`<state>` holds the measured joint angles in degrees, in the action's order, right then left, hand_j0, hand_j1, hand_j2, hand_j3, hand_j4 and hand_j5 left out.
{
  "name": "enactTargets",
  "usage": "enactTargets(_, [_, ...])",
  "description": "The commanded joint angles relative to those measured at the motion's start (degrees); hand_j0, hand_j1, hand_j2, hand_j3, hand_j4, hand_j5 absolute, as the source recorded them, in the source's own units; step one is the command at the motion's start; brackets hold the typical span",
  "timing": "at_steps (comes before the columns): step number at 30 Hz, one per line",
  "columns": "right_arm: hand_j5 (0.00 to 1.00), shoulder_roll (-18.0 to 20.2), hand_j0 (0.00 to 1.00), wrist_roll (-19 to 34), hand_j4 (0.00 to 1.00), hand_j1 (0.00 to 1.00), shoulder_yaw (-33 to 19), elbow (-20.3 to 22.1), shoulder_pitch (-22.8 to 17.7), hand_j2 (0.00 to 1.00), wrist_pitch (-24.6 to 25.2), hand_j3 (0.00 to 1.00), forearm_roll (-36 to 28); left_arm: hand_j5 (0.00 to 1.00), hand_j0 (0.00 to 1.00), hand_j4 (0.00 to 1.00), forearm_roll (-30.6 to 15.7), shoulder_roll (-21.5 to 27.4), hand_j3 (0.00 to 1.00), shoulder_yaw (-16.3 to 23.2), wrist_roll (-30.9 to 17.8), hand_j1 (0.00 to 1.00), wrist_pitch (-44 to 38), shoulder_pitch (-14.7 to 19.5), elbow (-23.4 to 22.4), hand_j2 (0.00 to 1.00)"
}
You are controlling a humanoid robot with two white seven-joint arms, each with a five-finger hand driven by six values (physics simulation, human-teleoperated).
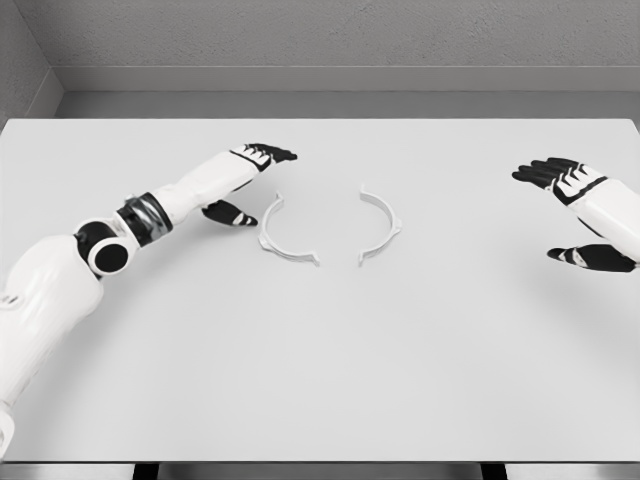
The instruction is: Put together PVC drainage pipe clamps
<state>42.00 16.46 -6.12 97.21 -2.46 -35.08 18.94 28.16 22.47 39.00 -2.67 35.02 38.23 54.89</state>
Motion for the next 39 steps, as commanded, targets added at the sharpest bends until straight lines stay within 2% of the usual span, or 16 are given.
enactTargets(1, [1.0, -1.4, 1.0, 0.0, 1.0, 1.0, -0.2, -0.1, 0.0, 1.0, 0.1, 1.0, -0.3, 1.0, 1.0, 1.0, -0.3, -0.2, 1.0, -0.1, 0.0, 1.0, 0.0, 0.0, 0.0, 1.0])
enactTargets(23, [1.0, -2.1, 1.0, 0.0, 1.0, 1.0, -0.2, 0.3, 0.0, 1.0, 0.1, 1.0, -0.4, 1.0, 1.0, 1.0, -0.3, -2.8, 1.0, -0.2, 0.0, 1.0, 0.0, -0.2, 0.0, 1.0])
enactTargets(29, [1.0, -2.3, 1.0, 0.0, 1.0, 1.0, 0.1, 0.1, 0.1, 1.0, 0.1, 1.0, -0.3, 1.0, 1.0, 1.0, -0.6, -1.8, 1.0, -0.8, 0.0, 1.0, 0.0, 0.4, 0.0, 1.0])
enactTargets(30, [1.0, -3.4, 1.0, 0.0, 1.0, 1.0, 0.0, 0.4, 0.1, 1.0, 0.1, 1.0, -0.4, 1.0, 1.0, 1.0, -0.8, -0.4, 1.0, -0.9, 0.0, 1.0, 0.0, 0.4, 0.1, 1.0])
enactTargets(33, [1.0, -3.6, 1.0, 0.0, 1.0, 1.0, 0.1, 0.1, 0.2, 1.0, 0.1, 1.0, -0.3, 1.0, 1.0, 1.0, -1.4, 2.0, 1.0, -0.8, 0.0, 1.0, 0.0, 0.4, 1.0, 1.0])
enactTargets(38, [1.0, -3.5, 1.0, 0.1, 1.0, 1.0, -0.2, -0.3, 0.0, 1.0, 0.1, 1.0, -0.3, 1.0, 1.0, 1.0, -1.4, 5.0, 1.0, -0.4, 0.0, 1.0, 0.0, -1.7, 7.4, 1.0])
enactTargets(39, [1.0, -3.5, 1.0, 0.1, 1.0, 1.0, 0.0, 0.1, -0.2, 1.0, 0.1, 1.0, -0.4, 1.0, 1.0, 1.0, -1.4, 5.0, 1.0, -0.3, 0.0, 1.0, 0.0, -1.8, 7.5, 1.0])
